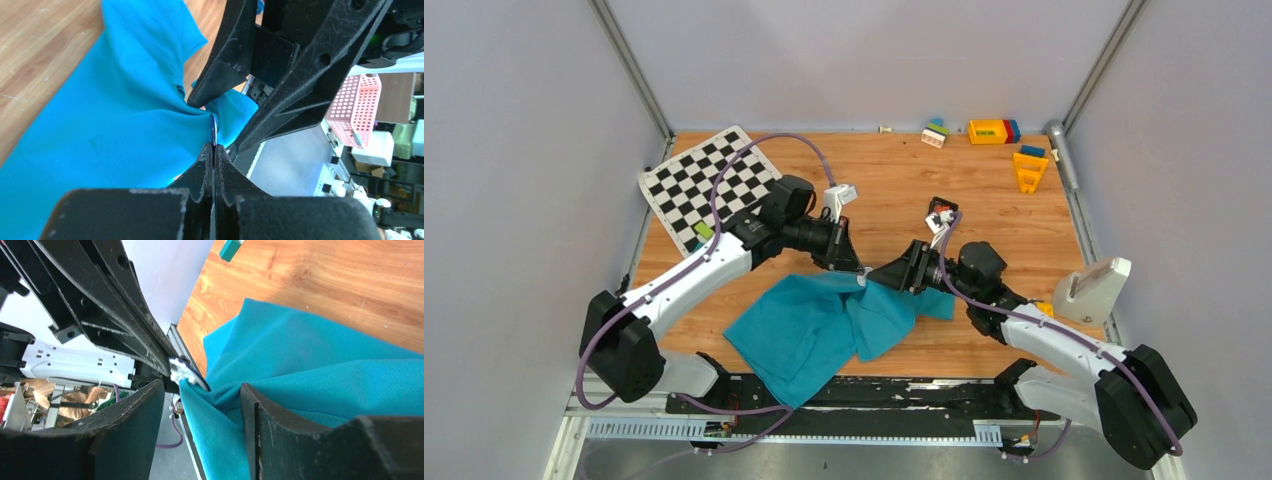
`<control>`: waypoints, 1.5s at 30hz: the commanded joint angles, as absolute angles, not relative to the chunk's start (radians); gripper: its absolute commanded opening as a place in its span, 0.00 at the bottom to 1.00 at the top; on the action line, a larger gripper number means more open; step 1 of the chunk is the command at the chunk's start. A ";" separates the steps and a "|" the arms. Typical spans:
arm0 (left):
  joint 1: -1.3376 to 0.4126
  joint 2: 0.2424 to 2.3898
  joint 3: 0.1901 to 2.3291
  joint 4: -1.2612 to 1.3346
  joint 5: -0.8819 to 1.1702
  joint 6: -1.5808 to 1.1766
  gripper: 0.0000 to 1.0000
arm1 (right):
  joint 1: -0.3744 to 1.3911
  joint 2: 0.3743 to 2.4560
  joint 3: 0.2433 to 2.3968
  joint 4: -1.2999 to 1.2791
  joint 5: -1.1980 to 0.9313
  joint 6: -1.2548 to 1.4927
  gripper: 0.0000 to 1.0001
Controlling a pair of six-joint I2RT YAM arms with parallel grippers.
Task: Remove the brooch from the garment
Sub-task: Remove the brooch from the clothes.
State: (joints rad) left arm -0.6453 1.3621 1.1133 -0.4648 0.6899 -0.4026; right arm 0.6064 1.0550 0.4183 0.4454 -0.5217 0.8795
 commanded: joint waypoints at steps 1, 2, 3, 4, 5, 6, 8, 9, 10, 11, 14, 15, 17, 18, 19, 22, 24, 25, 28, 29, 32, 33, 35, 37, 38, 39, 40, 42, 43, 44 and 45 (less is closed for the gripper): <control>-0.638 1.345 1.087 -0.330 0.788 -0.492 0.00 | 0.619 1.050 0.400 0.571 -0.442 0.946 0.56; -0.638 1.344 1.083 -0.322 0.789 -0.494 0.00 | 0.621 1.051 0.399 0.576 -0.443 0.945 0.55; -0.639 1.344 1.082 -0.320 0.789 -0.495 0.00 | 0.622 1.052 0.397 0.582 -0.444 0.944 0.54; -0.639 1.344 1.078 -0.314 0.790 -0.497 0.00 | 0.624 1.054 0.397 0.584 -0.446 0.943 0.51; -0.637 1.344 1.077 -0.310 0.791 -0.501 0.00 | 0.626 1.057 0.399 0.582 -0.447 0.942 0.48; -0.637 1.342 1.075 -0.302 0.791 -0.503 0.00 | 0.627 1.062 0.403 0.576 -0.449 0.940 0.45; -0.636 1.338 1.071 -0.288 0.790 -0.511 0.00 | 0.628 1.071 0.408 0.564 -0.453 0.931 0.40; -0.635 1.338 1.071 -0.282 0.790 -0.515 0.00 | 0.630 1.073 0.407 0.565 -0.456 0.931 0.40; -0.633 1.337 1.070 -0.280 0.790 -0.518 0.00 | 0.630 1.074 0.403 0.565 -0.458 0.929 0.40; -0.632 1.336 1.069 -0.276 0.790 -0.521 0.00 | 0.630 1.072 0.400 0.566 -0.459 0.929 0.41; -0.628 1.335 1.064 -0.267 0.792 -0.527 0.00 | 0.630 1.052 0.379 0.578 -0.458 0.925 0.49; -0.627 1.335 1.063 -0.260 0.794 -0.530 0.00 | 0.630 1.043 0.375 0.578 -0.454 0.923 0.50; -0.625 1.335 1.056 -0.245 0.802 -0.538 0.00 | 0.630 1.026 0.371 0.576 -0.450 0.915 0.42; -0.624 1.335 1.052 -0.240 0.808 -0.541 0.00 | 0.629 1.023 0.369 0.575 -0.451 0.912 0.38; -0.622 1.334 1.051 -0.229 0.814 -0.548 0.00 | 0.630 1.021 0.370 0.575 -0.454 0.912 0.37; -0.615 1.330 1.045 -0.218 0.815 -0.559 0.00 | 0.630 1.019 0.367 0.577 -0.454 0.911 0.36; -0.611 1.327 1.039 -0.207 0.817 -0.570 0.00 | 0.630 1.017 0.364 0.580 -0.453 0.911 0.33; -0.609 1.326 1.035 -0.191 0.822 -0.576 0.00 | 0.632 1.017 0.362 0.581 -0.452 0.911 0.32; -0.601 1.326 1.010 -0.136 0.841 -0.621 0.00 | 0.640 1.019 0.360 0.580 -0.437 0.900 0.26; -0.599 1.329 1.001 -0.109 0.851 -0.631 0.00 | 0.643 1.021 0.360 0.580 -0.431 0.898 0.26; -0.599 1.333 0.988 -0.067 0.866 -0.665 0.00 | 0.653 1.030 0.362 0.579 -0.411 0.884 0.25; -0.600 1.332 0.980 -0.044 0.871 -0.672 0.00 | 0.656 1.034 0.363 0.576 -0.406 0.881 0.25; -0.598 1.330 0.970 -0.018 0.877 -0.687 0.00 | 0.658 1.041 0.369 0.570 -0.400 0.878 0.26; -0.599 1.329 0.972 -0.032 0.875 -0.677 0.00 | 0.659 1.042 0.370 0.576 -0.403 0.883 0.33; -0.599 1.329 0.974 -0.055 0.871 -0.659 0.00 | 0.660 1.039 0.368 0.580 -0.405 0.888 0.37; -0.599 1.328 0.975 -0.063 0.865 -0.653 0.00 | 0.660 1.037 0.367 0.586 -0.408 0.895 0.39; -0.599 1.328 0.975 -0.067 0.863 -0.648 0.00 | 0.660 1.034 0.367 0.590 -0.409 0.899 0.38; -0.599 1.328 0.970 -0.062 0.862 -0.650 0.00 | 0.660 1.027 0.364 0.602 -0.410 0.914 0.36; -0.599 1.328 0.968 -0.060 0.863 -0.653 0.00 | 0.660 1.023 0.360 0.612 -0.407 0.925 0.34; -0.599 1.326 0.966 -0.049 0.865 -0.657 0.00 | 0.660 1.019 0.357 0.621 -0.407 0.933 0.32; -0.600 1.327 0.963 -0.042 0.866 -0.664 0.00 | 0.659 1.016 0.354 0.627 -0.406 0.940 0.31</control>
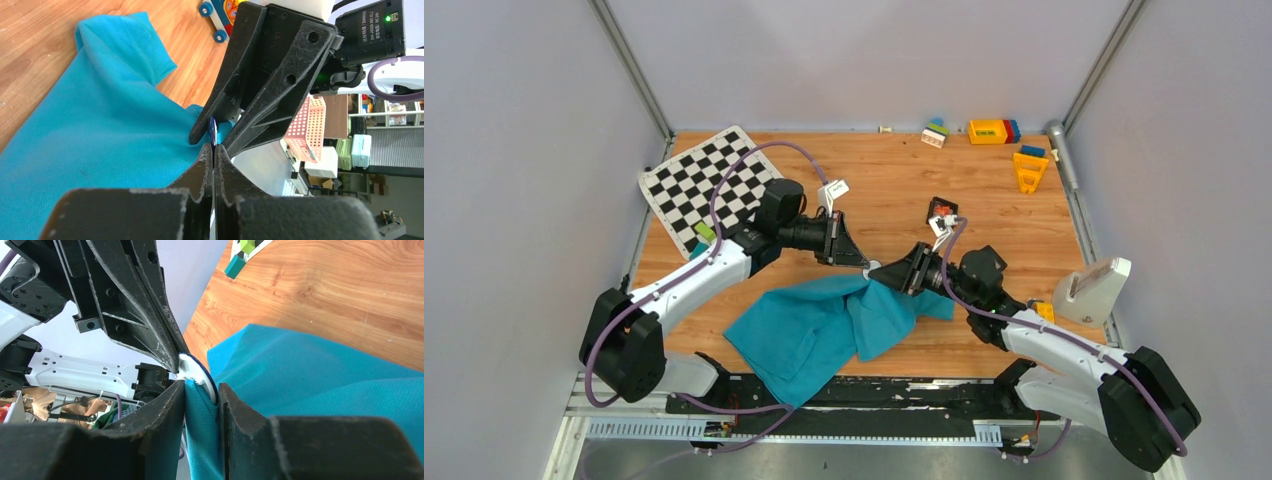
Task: Remove the brooch from the garment
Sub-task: Remove the brooch from the clothes.
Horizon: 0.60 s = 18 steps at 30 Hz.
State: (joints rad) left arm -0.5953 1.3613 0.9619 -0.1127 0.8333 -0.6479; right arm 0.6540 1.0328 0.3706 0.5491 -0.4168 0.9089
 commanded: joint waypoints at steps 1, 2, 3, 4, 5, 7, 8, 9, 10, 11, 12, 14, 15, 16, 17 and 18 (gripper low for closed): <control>-0.600 1.326 0.961 -0.034 0.867 -0.667 0.00 | 0.660 1.015 0.353 0.632 -0.406 0.947 0.30; -0.599 1.325 0.960 -0.033 0.867 -0.667 0.00 | 0.659 1.013 0.352 0.637 -0.406 0.950 0.30; -0.598 1.324 0.959 -0.032 0.866 -0.666 0.00 | 0.659 1.013 0.350 0.639 -0.406 0.953 0.30; -0.598 1.323 0.959 -0.034 0.865 -0.666 0.00 | 0.660 1.011 0.348 0.640 -0.406 0.955 0.32; -0.599 1.322 0.959 -0.035 0.865 -0.664 0.00 | 0.658 1.010 0.347 0.642 -0.405 0.957 0.36; -0.600 1.320 0.957 -0.038 0.865 -0.661 0.00 | 0.658 1.004 0.341 0.650 -0.405 0.966 0.42; -0.599 1.319 0.955 -0.039 0.865 -0.661 0.00 | 0.659 1.003 0.339 0.654 -0.406 0.969 0.44; -0.599 1.319 0.954 -0.038 0.865 -0.661 0.00 | 0.659 0.999 0.338 0.657 -0.405 0.972 0.44; -0.599 1.317 0.951 -0.038 0.866 -0.660 0.00 | 0.658 0.995 0.336 0.656 -0.403 0.975 0.42; -0.598 1.316 0.949 -0.036 0.866 -0.661 0.00 | 0.658 0.990 0.335 0.654 -0.396 0.978 0.40; -0.599 1.314 0.946 -0.034 0.867 -0.662 0.00 | 0.658 0.987 0.333 0.654 -0.391 0.980 0.38; -0.599 1.310 0.945 -0.031 0.868 -0.663 0.00 | 0.658 0.985 0.336 0.647 -0.382 0.983 0.33; -0.600 1.308 0.945 -0.031 0.868 -0.663 0.00 | 0.658 0.986 0.336 0.645 -0.378 0.985 0.31; -0.599 1.307 0.944 -0.031 0.868 -0.663 0.00 | 0.658 0.991 0.337 0.644 -0.376 0.987 0.31; -0.599 1.306 0.944 -0.031 0.869 -0.663 0.00 | 0.658 0.994 0.340 0.644 -0.376 0.989 0.30; -0.599 1.305 0.942 -0.032 0.871 -0.662 0.00 | 0.658 1.002 0.342 0.644 -0.379 0.992 0.31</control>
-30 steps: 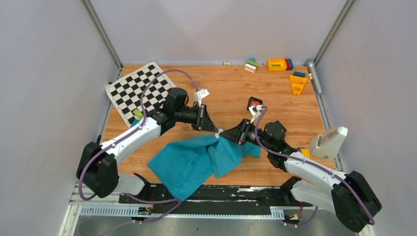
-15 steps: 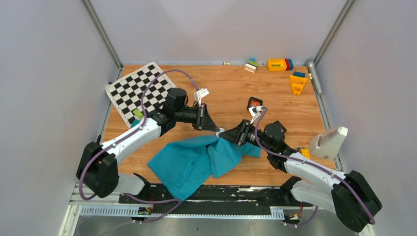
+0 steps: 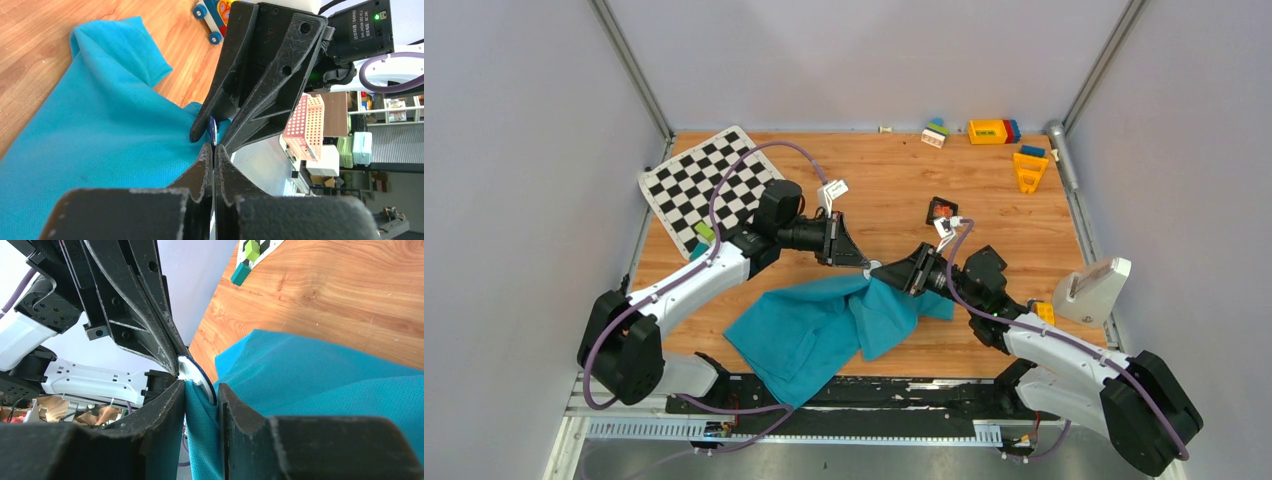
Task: Remove the brooch from the garment
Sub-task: Remove the brooch from the clothes.
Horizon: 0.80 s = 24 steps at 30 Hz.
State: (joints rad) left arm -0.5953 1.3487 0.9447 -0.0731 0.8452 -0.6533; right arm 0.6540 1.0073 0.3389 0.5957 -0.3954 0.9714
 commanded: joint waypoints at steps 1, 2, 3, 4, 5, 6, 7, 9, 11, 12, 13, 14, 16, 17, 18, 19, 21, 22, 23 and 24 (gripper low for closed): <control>-0.600 1.305 0.941 -0.032 0.873 -0.661 0.00 | 0.658 1.010 0.345 0.642 -0.380 0.994 0.30; -0.600 1.305 0.939 -0.032 0.876 -0.660 0.00 | 0.658 1.017 0.350 0.637 -0.383 0.994 0.29; -0.600 1.305 0.938 -0.032 0.877 -0.660 0.00 | 0.658 1.028 0.355 0.631 -0.385 0.995 0.28; -0.600 1.304 0.937 -0.032 0.880 -0.659 0.00 | 0.658 1.037 0.357 0.631 -0.388 0.996 0.28; -0.599 1.302 0.936 -0.032 0.881 -0.658 0.00 | 0.658 1.046 0.355 0.637 -0.389 1.000 0.28; -0.599 1.301 0.934 -0.032 0.883 -0.656 0.00 | 0.658 1.051 0.352 0.646 -0.391 1.006 0.28; -0.599 1.299 0.933 -0.033 0.882 -0.655 0.00 | 0.658 1.054 0.351 0.654 -0.394 1.009 0.31; -0.599 1.298 0.931 -0.034 0.881 -0.654 0.00 | 0.658 1.054 0.352 0.657 -0.395 1.012 0.36; -0.600 1.298 0.931 -0.035 0.877 -0.655 0.00 | 0.658 1.050 0.355 0.650 -0.391 1.013 0.36; -0.600 1.298 0.931 -0.036 0.873 -0.655 0.00 | 0.658 1.048 0.358 0.640 -0.387 1.013 0.36; -0.599 1.297 0.931 -0.036 0.873 -0.654 0.00 | 0.658 1.048 0.360 0.632 -0.385 1.013 0.35; -0.600 1.296 0.931 -0.036 0.874 -0.654 0.00 | 0.658 1.044 0.360 0.631 -0.384 1.014 0.34; -0.600 1.294 0.930 -0.034 0.874 -0.654 0.00 | 0.658 1.040 0.356 0.627 -0.376 1.017 0.31; -0.600 1.290 0.929 -0.033 0.874 -0.654 0.00 | 0.658 1.036 0.354 0.625 -0.371 1.023 0.31; -0.599 1.289 0.928 -0.031 0.874 -0.655 0.00 | 0.658 1.036 0.352 0.622 -0.366 1.024 0.31; -0.599 1.284 0.925 -0.031 0.874 -0.655 0.00 | 0.658 1.036 0.351 0.618 -0.363 1.028 0.31; -0.599 1.279 0.922 -0.029 0.874 -0.655 0.00 | 0.657 1.042 0.353 0.615 -0.362 1.029 0.28; -0.600 1.278 0.922 -0.029 0.874 -0.654 0.00 | 0.657 1.046 0.356 0.614 -0.365 1.031 0.26; -0.600 1.274 0.922 -0.029 0.875 -0.654 0.00 | 0.657 1.055 0.361 0.606 -0.370 1.028 0.26; -0.600 1.273 0.923 -0.029 0.875 -0.652 0.00 | 0.657 1.061 0.370 0.591 -0.373 1.022 0.25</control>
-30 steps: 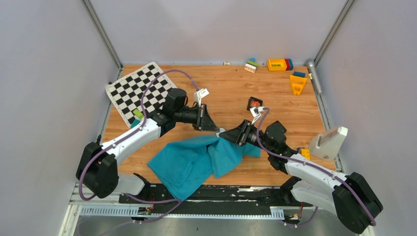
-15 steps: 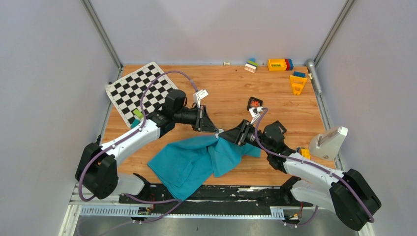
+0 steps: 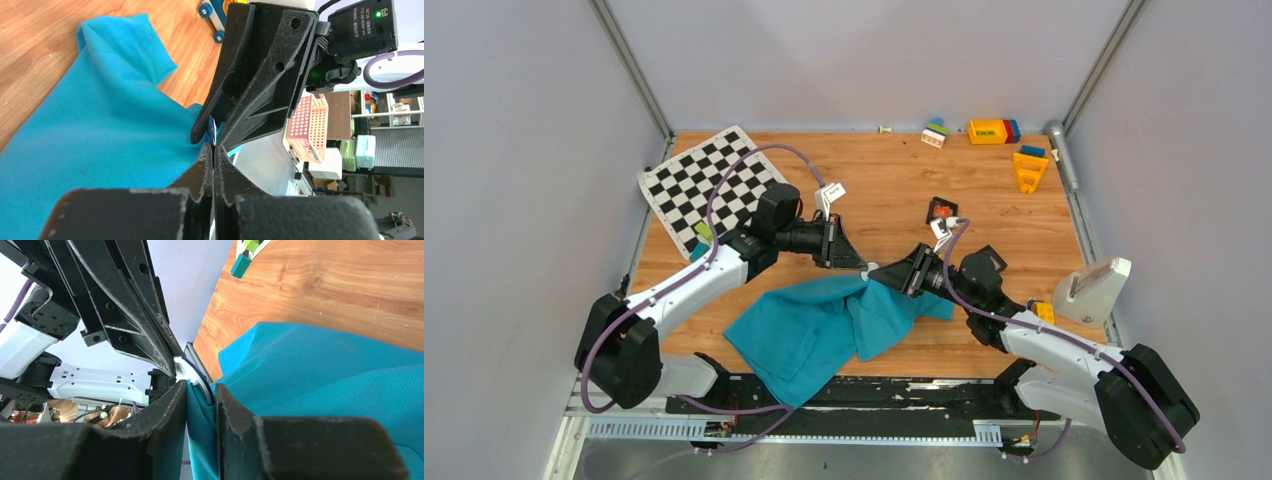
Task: Remove the brooch from the garment
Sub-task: Remove the brooch from the clothes.
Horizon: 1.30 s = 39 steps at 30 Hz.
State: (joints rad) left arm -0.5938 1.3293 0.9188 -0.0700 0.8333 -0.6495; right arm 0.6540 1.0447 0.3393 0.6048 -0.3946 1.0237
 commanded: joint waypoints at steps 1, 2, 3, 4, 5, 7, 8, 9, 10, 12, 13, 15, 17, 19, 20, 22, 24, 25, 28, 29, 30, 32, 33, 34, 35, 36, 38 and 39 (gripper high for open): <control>-0.600 1.272 0.923 -0.029 0.877 -0.651 0.00 | 0.657 1.069 0.379 0.572 -0.378 1.015 0.24; -0.599 1.270 0.924 -0.030 0.877 -0.650 0.00 | 0.656 1.078 0.389 0.557 -0.382 1.009 0.24; -0.599 1.269 0.927 -0.032 0.880 -0.645 0.00 | 0.656 1.088 0.398 0.541 -0.388 1.004 0.24; -0.599 1.269 0.930 -0.041 0.881 -0.640 0.00 | 0.656 1.096 0.407 0.523 -0.393 1.000 0.24; -0.599 1.269 0.937 -0.047 0.880 -0.628 0.00 | 0.656 1.106 0.418 0.502 -0.398 0.995 0.24; -0.599 1.267 0.950 -0.076 0.871 -0.609 0.00 | 0.657 1.126 0.436 0.475 -0.417 0.981 0.24; -0.599 1.267 0.953 -0.095 0.867 -0.603 0.00 | 0.657 1.135 0.444 0.468 -0.426 0.977 0.24; -0.599 1.268 0.960 -0.103 0.861 -0.594 0.00 | 0.658 1.143 0.449 0.460 -0.435 0.973 0.24; -0.599 1.268 0.964 -0.118 0.859 -0.588 0.00 | 0.658 1.149 0.452 0.450 -0.441 0.969 0.25; -0.598 1.266 0.975 -0.142 0.844 -0.574 0.00 | 0.658 1.153 0.452 0.435 -0.445 0.959 0.30; -0.599 1.265 0.982 -0.151 0.825 -0.559 0.00 | 0.658 1.149 0.449 0.431 -0.448 0.953 0.36; -0.599 1.261 0.998 -0.212 0.776 -0.528 0.00 | 0.658 1.132 0.440 0.423 -0.448 0.943 0.45; -0.600 1.255 1.014 -0.261 0.711 -0.491 0.00 | 0.657 1.106 0.432 0.408 -0.440 0.933 0.50; -0.599 1.248 1.023 -0.289 0.658 -0.466 0.00 | 0.657 1.077 0.428 0.384 -0.434 0.917 0.54; -0.599 1.242 1.023 -0.293 0.624 -0.461 0.00 | 0.658 1.065 0.428 0.376 -0.434 0.907 0.56; -0.600 1.229 1.019 -0.295 0.566 -0.455 0.00 | 0.658 1.052 0.429 0.361 -0.442 0.890 0.58; -0.599 1.217 1.013 -0.288 0.507 -0.450 0.00 | 0.658 1.054 0.433 0.360 -0.463 0.875 0.59; -0.599 1.209 1.009 -0.264 0.490 -0.451 0.00 | 0.659 1.060 0.436 0.362 -0.476 0.870 0.60; -0.605 1.193 0.965 -0.167 0.422 -0.473 0.00 | 0.665 1.086 0.446 0.376 -0.514 0.860 0.61; -0.606 1.185 0.956 -0.118 0.400 -0.475 0.00 | 0.669 1.091 0.451 0.376 -0.520 0.856 0.60; -0.611 1.181 0.938 -0.094 0.360 -0.470 0.00 | 0.674 1.096 0.455 0.376 -0.524 0.852 0.58; -0.623 1.171 0.913 -0.029 0.287 -0.453 0.00 | 0.679 1.100 0.460 0.383 -0.533 0.847 0.51; -0.629 1.160 0.902 0.020 0.255 -0.442 0.00 | 0.680 1.100 0.464 0.387 -0.544 0.841 0.45; -0.644 1.154 0.882 0.040 0.189 -0.410 0.00 | 0.682 1.099 0.468 0.390 -0.559 0.831 0.37; -0.652 1.144 0.870 0.077 0.153 -0.391 0.00 | 0.683 1.098 0.473 0.391 -0.573 0.821 0.32; -0.667 1.139 0.846 0.096 0.087 -0.351 0.00 | 0.684 1.096 0.477 0.391 -0.591 0.812 0.26; -0.677 1.129 0.805 0.162 0.018 -0.303 0.00 | 0.687 1.092 0.483 0.390 -0.614 0.793 0.18; -0.678 1.125 0.791 0.208 -0.009 -0.294 0.00 | 0.687 1.090 0.485 0.386 -0.621 0.785 0.16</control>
State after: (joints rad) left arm -0.6601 1.1652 0.8303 0.0071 0.1844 -0.3988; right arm 0.6788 1.0973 0.4335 0.3706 -0.5526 0.8410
